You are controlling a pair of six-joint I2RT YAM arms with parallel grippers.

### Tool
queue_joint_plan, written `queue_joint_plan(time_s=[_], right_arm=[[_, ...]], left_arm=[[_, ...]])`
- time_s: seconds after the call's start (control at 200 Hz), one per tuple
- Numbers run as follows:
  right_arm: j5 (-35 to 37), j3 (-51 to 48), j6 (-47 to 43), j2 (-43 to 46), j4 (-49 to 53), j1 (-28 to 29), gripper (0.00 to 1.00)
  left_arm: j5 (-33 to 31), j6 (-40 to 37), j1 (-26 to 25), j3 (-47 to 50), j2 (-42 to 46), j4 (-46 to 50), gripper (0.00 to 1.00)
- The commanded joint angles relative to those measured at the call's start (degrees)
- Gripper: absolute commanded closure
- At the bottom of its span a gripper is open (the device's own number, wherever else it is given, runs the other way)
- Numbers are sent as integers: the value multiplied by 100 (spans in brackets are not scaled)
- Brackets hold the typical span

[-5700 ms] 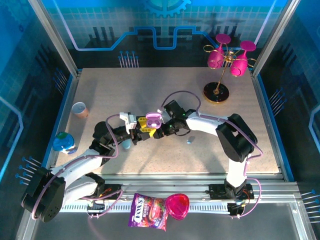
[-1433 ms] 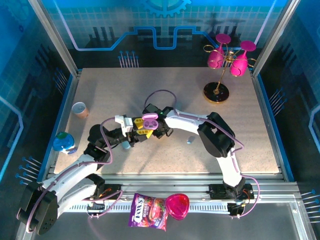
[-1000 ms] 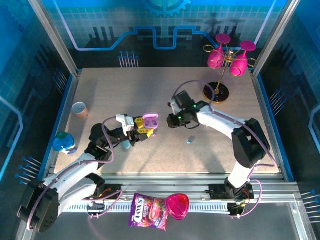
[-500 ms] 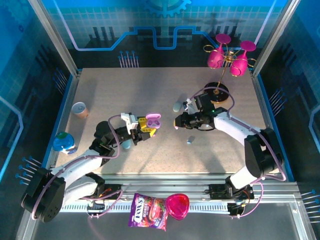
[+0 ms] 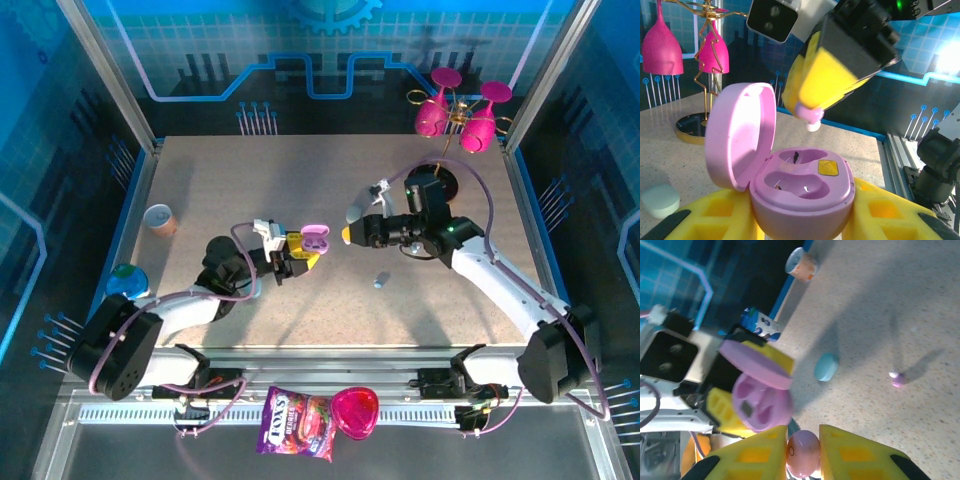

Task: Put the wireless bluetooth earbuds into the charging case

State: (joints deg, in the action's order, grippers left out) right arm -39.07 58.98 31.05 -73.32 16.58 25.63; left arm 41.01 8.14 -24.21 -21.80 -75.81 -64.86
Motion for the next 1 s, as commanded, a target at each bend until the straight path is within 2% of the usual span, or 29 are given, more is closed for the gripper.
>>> queue_joint_plan(time_s=[0.0, 0.3, 0.991], right_arm=[[-167, 226, -194, 111, -151, 265, 79], [28, 503, -502, -133, -392, 763, 79], [497, 615, -987, -376, -191, 891, 79]], left_arm=[[288, 298, 47, -202, -163, -682, 68], [359, 426, 42, -222, -198, -757, 68], [442, 548, 35, -299, 139, -509, 68]])
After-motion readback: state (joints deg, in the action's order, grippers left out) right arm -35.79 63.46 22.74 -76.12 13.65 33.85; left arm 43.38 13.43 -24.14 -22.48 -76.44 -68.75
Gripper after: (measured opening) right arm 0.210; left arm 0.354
